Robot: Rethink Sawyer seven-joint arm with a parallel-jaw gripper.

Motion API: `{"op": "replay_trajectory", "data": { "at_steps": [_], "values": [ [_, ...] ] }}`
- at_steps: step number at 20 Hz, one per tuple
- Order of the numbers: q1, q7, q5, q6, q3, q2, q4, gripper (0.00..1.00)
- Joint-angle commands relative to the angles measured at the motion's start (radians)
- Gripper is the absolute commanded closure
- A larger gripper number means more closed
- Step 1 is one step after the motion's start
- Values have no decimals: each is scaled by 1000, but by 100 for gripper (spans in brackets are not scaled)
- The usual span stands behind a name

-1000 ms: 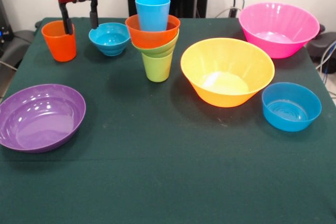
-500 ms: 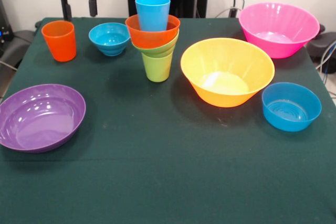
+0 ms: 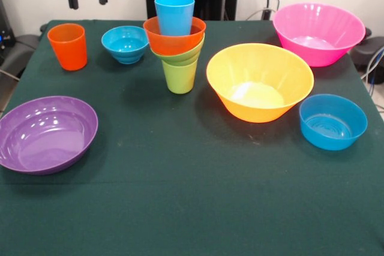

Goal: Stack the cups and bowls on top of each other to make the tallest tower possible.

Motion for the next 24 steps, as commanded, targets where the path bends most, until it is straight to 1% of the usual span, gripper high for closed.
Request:
{"op": "replay_trajectory", "data": {
  "at_steps": [1, 4, 6, 10, 16, 20, 24],
  "values": [
    [19, -105, 3, 8, 56, -2, 73, 0],
    [43, -101, -28, 13, 44, 17, 40, 0],
    [59, -101, -51, 18, 32, 46, 11, 0],
    [78, -128, -67, 50, 18, 118, -46, 0],
    [100, -154, -100, 54, 5, 183, -109, 0],
    [115, -174, -119, 90, -15, 213, -155, 0],
    [146, -209, -160, 154, -45, 232, -210, 0]
  ]
}}
